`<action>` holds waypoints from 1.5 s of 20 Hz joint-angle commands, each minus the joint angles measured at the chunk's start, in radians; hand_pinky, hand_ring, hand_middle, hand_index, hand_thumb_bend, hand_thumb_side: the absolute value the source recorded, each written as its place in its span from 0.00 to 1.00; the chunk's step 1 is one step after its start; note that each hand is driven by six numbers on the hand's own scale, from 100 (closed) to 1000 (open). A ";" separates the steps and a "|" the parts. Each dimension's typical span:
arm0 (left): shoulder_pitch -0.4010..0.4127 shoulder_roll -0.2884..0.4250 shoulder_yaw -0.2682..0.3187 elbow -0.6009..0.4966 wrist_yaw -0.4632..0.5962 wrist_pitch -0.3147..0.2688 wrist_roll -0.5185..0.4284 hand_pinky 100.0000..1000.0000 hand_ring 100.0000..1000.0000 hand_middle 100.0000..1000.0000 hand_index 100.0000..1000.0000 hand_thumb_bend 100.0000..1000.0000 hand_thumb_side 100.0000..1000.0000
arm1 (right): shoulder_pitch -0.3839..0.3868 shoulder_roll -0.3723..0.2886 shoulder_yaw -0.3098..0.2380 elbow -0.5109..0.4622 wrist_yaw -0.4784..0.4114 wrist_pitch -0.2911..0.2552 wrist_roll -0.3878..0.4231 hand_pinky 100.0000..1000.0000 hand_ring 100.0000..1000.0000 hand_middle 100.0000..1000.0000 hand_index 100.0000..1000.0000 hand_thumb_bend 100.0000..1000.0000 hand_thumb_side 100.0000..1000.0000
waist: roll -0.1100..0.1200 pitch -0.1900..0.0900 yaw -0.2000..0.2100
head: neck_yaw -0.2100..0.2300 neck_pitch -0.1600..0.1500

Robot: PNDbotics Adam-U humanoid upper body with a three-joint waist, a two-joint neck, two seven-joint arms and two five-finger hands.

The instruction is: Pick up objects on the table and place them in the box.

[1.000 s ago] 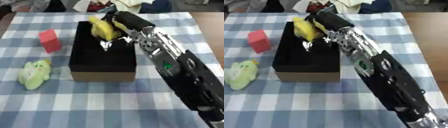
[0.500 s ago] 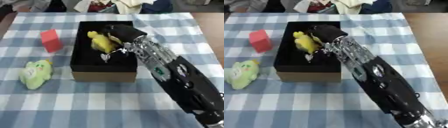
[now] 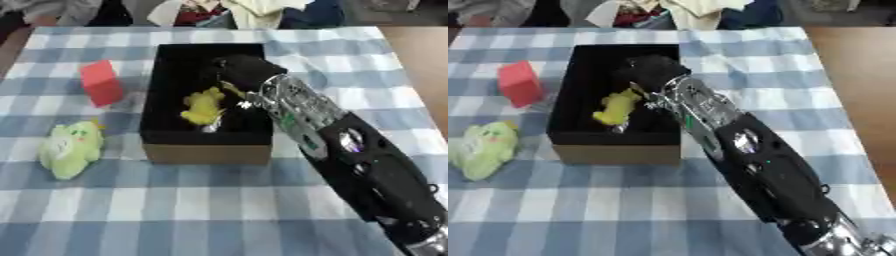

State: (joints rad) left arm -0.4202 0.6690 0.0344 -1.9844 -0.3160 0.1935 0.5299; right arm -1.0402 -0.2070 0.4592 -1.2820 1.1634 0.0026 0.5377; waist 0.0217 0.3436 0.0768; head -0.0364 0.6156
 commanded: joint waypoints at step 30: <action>0.001 0.151 -0.018 -0.016 -0.134 0.100 -0.181 0.68 0.85 0.76 0.79 0.29 0.91 | 0.351 -0.590 -0.489 -0.718 -1.214 0.144 -0.682 0.90 0.92 0.90 0.89 0.21 0.85 | 0.000 -0.025 -0.055 | 0.044 0.046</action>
State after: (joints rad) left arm -0.4136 0.7662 0.0154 -1.9844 -0.4307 0.2797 0.3825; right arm -0.6804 -0.7473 -0.0016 -1.9813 -0.0237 0.1701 -0.1071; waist 0.0216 0.3389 0.0198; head 0.0033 0.6542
